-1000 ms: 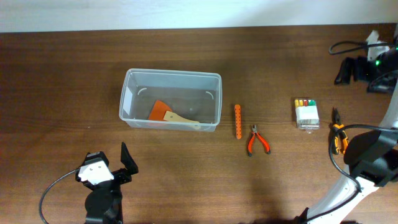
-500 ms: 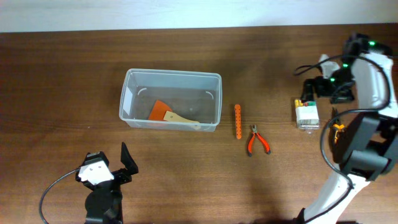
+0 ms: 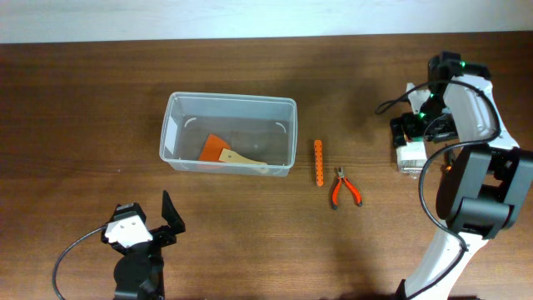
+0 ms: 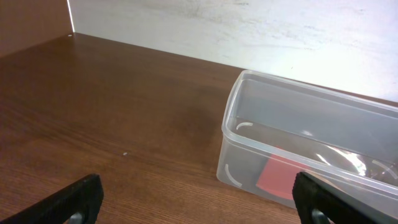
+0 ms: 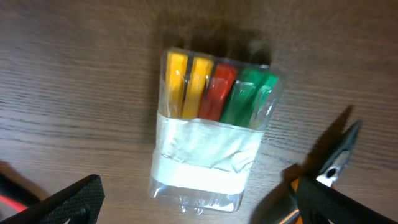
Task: Pack container
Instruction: 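Move the right gripper to the marker pack and grasp it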
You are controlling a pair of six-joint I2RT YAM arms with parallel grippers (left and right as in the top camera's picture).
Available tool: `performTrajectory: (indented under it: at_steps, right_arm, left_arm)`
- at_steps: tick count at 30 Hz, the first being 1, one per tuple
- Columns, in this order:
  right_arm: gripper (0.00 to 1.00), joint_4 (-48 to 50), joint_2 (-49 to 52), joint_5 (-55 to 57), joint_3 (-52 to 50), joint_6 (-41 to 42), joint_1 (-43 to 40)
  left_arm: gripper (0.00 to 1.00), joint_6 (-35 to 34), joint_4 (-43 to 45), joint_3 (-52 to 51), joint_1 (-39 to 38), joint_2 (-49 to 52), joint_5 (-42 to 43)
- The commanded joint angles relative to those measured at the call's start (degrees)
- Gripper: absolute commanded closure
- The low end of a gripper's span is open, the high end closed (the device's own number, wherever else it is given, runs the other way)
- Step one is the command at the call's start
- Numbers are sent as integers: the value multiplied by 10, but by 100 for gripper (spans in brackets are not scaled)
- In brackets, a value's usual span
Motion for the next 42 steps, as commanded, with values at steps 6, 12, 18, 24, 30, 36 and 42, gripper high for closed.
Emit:
performTrajectory:
  at_steps: [6, 12, 18, 24, 30, 36, 42]
  right_arm:
    - [1, 58, -2, 21, -80, 0, -1]
    - [1, 89, 0, 21, -114, 0, -1]
    - [1, 111, 0, 21, -125, 0, -7]
    - [1, 112, 0, 18, -134, 5, -34]
    - [6, 111, 0, -10, -136, 6, -49]
    - [28, 111, 0, -12, -136, 6, -43]
    - [41, 107, 0, -23, -134, 7, -43]
  left_arm:
    - [1, 5, -1, -2, -2, -3, -2]
    - [1, 5, -1, -2, -2, -3, -2]
    - [1, 5, -1, -2, -2, -3, -2]
    - [1, 5, -1, -2, -2, -3, -2]
    - [1, 5, -1, -2, -2, -3, -2]
    - [1, 5, -1, -2, -2, -3, -2]
    - [1, 5, -1, -2, -2, -3, -2]
